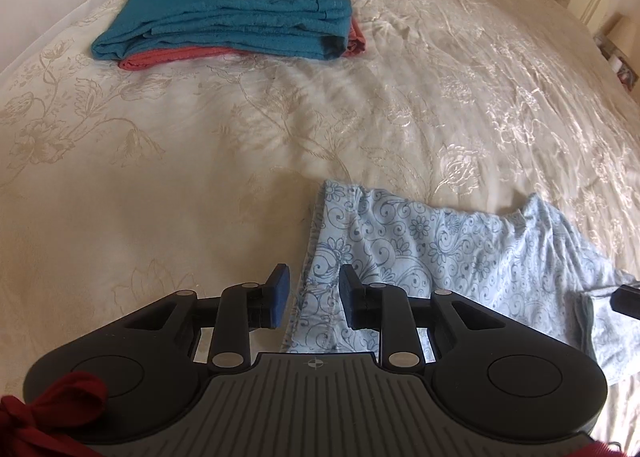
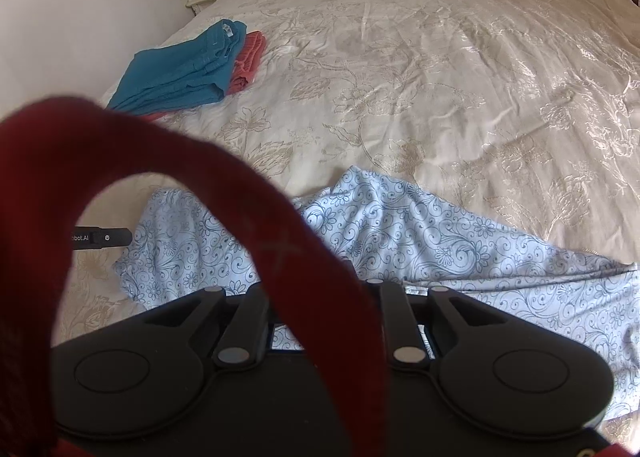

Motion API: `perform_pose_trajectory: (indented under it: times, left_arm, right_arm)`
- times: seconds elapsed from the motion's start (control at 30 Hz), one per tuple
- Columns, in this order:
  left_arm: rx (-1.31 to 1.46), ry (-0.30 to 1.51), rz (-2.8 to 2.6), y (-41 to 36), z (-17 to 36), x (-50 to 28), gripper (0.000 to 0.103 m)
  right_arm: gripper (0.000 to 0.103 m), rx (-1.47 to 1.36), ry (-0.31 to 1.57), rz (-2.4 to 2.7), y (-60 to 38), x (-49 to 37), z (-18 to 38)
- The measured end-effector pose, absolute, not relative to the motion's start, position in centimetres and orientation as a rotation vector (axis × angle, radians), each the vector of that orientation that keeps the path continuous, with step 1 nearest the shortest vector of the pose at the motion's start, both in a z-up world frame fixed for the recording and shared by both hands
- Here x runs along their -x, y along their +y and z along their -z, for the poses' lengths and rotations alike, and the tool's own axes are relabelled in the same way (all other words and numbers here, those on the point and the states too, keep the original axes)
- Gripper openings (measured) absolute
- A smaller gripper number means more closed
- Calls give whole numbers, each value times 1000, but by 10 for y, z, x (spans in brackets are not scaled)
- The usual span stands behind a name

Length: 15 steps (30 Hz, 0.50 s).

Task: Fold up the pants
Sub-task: 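Lift the folded edge with the left gripper and fold it over again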

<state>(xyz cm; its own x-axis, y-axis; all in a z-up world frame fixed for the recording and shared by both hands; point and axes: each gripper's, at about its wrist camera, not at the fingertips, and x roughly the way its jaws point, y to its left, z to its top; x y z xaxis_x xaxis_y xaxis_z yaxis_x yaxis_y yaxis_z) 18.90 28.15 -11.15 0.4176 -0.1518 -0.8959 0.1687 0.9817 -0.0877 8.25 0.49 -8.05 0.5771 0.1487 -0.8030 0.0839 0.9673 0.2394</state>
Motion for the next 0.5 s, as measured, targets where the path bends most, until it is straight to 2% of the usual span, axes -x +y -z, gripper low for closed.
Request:
perform_pose_trajectory:
  times: [0.17,0.37,0.5]
  left_arm:
    - [-14,1233,230,281,140,-197,33]
    - [14,1249,247,280,150,-199,41]
    - [26,1246,262,279,158,-203,43]
  right_arm:
    - [26,-263,957,-24,-1,-73,76]
    - [26,-269,963,-17,-5,-63,74]
    - [26,-274,972,-16,-6,-59,75]
